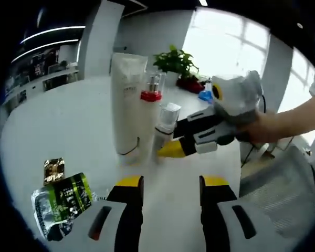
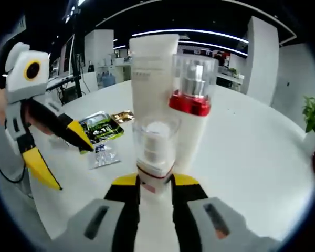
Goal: Arrange the skincare products in the storage area until every visible bottle or jar stands upright without overlapping.
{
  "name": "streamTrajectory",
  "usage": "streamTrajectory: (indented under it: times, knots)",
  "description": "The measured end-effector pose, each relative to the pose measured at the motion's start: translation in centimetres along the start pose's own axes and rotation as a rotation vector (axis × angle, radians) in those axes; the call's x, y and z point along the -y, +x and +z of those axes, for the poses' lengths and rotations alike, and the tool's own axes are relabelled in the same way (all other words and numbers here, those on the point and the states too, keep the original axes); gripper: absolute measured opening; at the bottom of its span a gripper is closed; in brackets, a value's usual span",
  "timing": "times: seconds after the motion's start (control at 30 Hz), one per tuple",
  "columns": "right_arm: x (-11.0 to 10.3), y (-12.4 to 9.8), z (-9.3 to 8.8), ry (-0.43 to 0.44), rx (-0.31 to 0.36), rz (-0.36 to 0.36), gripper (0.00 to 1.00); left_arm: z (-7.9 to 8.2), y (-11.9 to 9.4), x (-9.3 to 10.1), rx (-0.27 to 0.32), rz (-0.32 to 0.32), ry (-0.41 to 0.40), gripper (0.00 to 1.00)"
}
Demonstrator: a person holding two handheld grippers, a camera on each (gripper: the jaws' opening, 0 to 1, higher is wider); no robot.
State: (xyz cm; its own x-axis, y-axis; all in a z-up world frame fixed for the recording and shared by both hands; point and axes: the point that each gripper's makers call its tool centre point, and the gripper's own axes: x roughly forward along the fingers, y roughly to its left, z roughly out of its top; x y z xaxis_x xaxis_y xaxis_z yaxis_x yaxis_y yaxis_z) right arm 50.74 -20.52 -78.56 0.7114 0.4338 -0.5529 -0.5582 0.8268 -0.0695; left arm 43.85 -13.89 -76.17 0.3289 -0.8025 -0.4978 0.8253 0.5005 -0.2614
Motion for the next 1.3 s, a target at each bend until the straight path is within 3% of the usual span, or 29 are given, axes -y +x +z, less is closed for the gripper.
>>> streamTrajectory:
  times: [0.2, 0.63, 0.8, 0.97, 1.3]
  knots:
    - [0.1, 0.1, 0.0, -0.001, -0.002, -0.003, 0.23, -0.6, -0.3, 0.4, -0.009, 0.0, -0.016, 0.4]
    - [0.1, 0.1, -0.9, 0.029, -0.023, -0.034, 0.2, 0.0, -0.4, 0.2, -0.001, 0.006, -0.013, 0.4]
    - [0.1, 0.0, -1.2, 0.049, -0.03, -0.051, 0.23, -0.2, -0.6, 0.2, -0.004, 0.009, -0.016, 0.4]
    - [0.7, 0.0, -0.8, 0.14, -0.01, -0.141, 0.28, -0.5, -0.7, 0.1, -0.005, 0.012, -0.026, 0.4]
    - [0.5, 0.4, -0.6, 0.196, 0.015, -0.259, 0.2, -1.0, -1.1, 0.2, -0.013, 0.007, -0.024, 0.4]
